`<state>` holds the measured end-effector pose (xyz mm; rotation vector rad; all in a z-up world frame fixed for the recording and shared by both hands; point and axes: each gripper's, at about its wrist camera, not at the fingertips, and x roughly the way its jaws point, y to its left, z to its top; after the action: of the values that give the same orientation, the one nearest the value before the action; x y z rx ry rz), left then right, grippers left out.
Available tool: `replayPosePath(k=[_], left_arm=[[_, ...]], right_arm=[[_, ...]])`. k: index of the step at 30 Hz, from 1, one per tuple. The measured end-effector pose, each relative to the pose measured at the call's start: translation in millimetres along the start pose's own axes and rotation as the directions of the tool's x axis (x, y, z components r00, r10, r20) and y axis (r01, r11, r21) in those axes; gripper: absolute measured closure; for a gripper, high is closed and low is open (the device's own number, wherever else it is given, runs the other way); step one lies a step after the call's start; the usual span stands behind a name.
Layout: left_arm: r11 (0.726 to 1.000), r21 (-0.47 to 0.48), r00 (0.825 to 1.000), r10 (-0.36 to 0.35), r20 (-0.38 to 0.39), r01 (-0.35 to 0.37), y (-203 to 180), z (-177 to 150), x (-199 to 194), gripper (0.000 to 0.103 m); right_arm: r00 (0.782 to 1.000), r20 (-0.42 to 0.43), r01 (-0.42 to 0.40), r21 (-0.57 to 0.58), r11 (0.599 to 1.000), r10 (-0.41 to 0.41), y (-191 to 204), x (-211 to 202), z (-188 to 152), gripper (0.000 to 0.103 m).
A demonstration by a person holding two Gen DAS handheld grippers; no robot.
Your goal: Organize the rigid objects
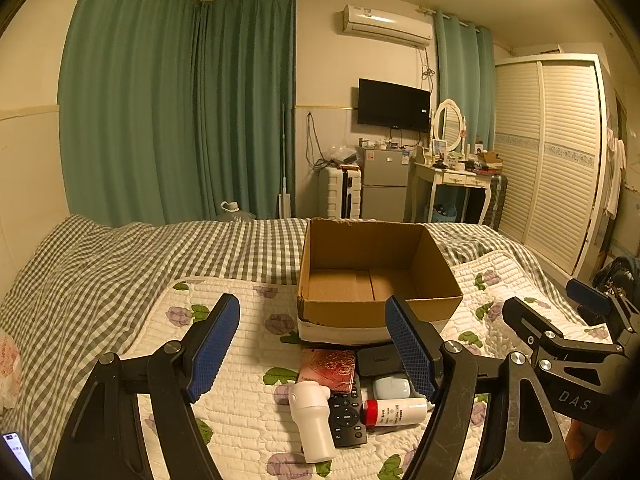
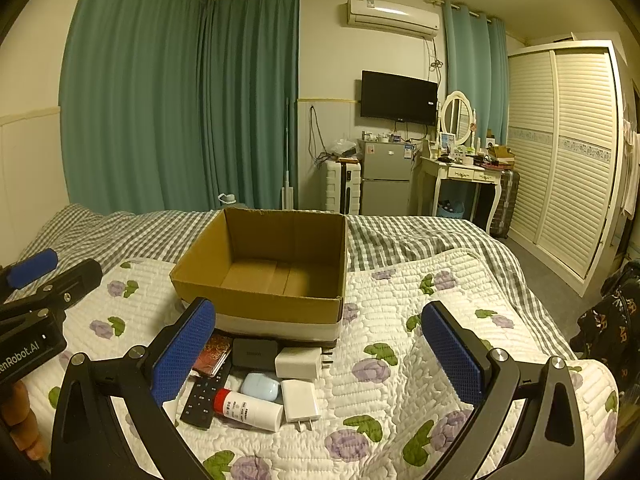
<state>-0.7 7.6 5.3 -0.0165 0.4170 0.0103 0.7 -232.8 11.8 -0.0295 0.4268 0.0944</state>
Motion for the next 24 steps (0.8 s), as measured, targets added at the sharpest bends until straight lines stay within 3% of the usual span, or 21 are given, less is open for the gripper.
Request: replayPosePath(k=[24], left_arm=[[1.000,0.005,1.000,0.000,0.001,0.000,-0.1,-0.6,0.0,0.025]], right_arm=[[1.000,-0.007,-0.001,-0.002,1.000,0.001,0.8,-0.4,-1.3,0.000]])
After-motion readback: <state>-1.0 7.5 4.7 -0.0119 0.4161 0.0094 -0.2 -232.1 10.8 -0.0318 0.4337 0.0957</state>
